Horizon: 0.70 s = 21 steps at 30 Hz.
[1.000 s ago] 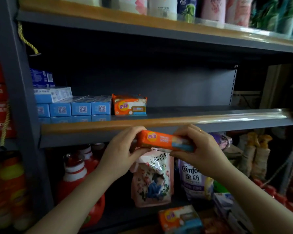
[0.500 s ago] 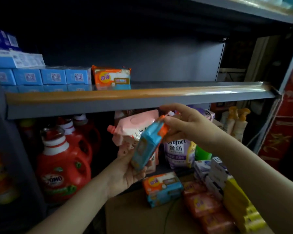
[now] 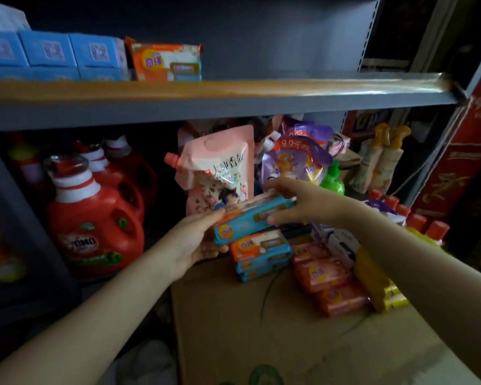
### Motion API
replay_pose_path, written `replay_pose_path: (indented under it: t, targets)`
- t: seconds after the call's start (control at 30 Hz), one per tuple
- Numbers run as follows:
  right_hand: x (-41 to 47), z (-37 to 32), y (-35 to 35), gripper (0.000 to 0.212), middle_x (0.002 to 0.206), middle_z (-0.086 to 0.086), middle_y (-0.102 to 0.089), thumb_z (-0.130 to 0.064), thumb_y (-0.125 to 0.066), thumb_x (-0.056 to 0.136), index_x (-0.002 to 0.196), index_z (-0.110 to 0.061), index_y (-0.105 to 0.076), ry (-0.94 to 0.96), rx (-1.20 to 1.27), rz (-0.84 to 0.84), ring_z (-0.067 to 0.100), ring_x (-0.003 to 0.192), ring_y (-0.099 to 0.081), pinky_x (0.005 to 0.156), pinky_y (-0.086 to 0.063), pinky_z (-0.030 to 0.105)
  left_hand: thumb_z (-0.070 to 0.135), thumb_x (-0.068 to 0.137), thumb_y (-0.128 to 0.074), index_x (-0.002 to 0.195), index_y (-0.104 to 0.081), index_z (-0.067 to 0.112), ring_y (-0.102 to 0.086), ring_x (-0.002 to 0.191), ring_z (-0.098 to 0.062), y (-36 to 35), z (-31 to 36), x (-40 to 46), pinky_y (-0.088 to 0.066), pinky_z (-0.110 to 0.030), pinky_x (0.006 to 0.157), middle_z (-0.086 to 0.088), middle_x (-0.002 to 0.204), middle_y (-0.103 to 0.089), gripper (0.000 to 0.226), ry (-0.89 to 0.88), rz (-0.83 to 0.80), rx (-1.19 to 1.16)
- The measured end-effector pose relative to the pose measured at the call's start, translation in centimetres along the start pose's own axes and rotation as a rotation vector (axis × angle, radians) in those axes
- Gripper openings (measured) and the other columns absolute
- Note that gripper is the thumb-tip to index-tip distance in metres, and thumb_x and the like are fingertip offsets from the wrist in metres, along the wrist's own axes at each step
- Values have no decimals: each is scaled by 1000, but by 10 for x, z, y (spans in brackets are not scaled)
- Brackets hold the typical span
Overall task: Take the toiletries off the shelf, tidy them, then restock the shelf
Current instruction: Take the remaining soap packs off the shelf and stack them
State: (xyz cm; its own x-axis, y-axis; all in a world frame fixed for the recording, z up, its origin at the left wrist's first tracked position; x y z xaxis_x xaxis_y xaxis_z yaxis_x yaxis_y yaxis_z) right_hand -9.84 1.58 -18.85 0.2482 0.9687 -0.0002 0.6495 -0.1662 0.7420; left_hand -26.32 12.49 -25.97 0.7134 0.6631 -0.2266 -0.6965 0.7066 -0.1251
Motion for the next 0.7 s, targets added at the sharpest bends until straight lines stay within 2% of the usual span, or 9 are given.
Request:
replay_pose_path:
  t: [0.03,0.1,0.17,0.23,0.3,0.4,0.5,0.63,0.7]
  targets:
    - [2,3,-2,77,117,-5,-53,-46,-79,60,127,-23,-48,51,-103,8,9,104,-54,88,-46,21,39,84,-61,88,-66,20,-62,48,-13,-1,-3,2,-47,-20,44,-2,66,-70,20,-33,6,33]
    - [7,7,-8,71,113,-3,-52,-39,-80,67,127,-17,-49,137,-317,5,9,100,-51,84,-40,19,39,86,-60,99,-64,23,-66,59,-15,-3,-10,6,-50,-23,54,-1,79,-72,21,-78,17,99]
    - [9,18,-15,72,115,-2,-51,-41,-80,67,127,-16,-49,118,-462,-19,11,101,-49,82,-36,19,41,85,-61,110,-59,27,-67,75,-16,-6,-17,9,-49,-24,59,1,94,-70,29,-97,23,205]
    - [11,33,-23,76,121,1,-50,-40,-80,67,129,-14,-45,72,-533,-35,17,108,-48,86,-37,23,41,87,-59,121,-52,31,-64,91,-14,-10,-23,10,-46,-22,62,6,108,-64,36,-122,-27,333]
    - [13,46,-29,81,128,4,-45,-37,-80,67,133,-13,-41,31,-553,-28,21,115,-45,92,-38,28,39,88,-58,130,-43,32,-56,103,-10,-12,-29,12,-44,-22,72,9,120,-56,45,-140,-75,407]
    - [20,60,-28,79,130,7,-45,-35,-80,68,133,-12,-42,-33,-528,-21,22,116,-46,94,-40,31,38,88,-59,131,-41,30,-51,103,-3,-14,-41,16,-44,-22,81,13,117,-51,47,-92,-91,374]
    - [22,68,-29,75,129,7,-48,-33,-79,70,133,-14,-43,-81,-477,-86,21,113,-49,93,-42,31,27,90,-58,126,-44,28,-52,106,-6,-17,-49,22,-43,-29,96,11,115,-53,39,-65,-71,287]
    - [21,74,-36,82,137,2,-43,-31,-79,71,139,-18,-35,-85,-423,-132,14,116,-45,90,-36,21,14,91,-55,126,-43,26,-51,97,3,-13,-52,23,-44,-16,77,15,109,-50,39,-40,-81,162]
    - [23,73,-39,87,142,3,-38,-35,-77,72,142,-16,-30,-76,-486,-159,17,125,-40,99,-34,24,7,89,-54,131,-40,27,-52,104,-3,-7,-54,20,-46,-18,83,8,120,-47,49,-6,-119,184]
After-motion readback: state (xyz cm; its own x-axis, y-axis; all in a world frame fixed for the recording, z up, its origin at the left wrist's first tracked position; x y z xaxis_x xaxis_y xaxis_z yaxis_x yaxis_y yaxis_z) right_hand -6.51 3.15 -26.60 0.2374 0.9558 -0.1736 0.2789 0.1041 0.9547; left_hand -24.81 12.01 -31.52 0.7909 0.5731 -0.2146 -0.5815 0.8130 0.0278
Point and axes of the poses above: each hand's wrist, its own x-axis towards the middle knuckle, its own y-axis out of the back of the hand, z = x × y, the point moved 5 cm from there along x, towards the middle knuckle
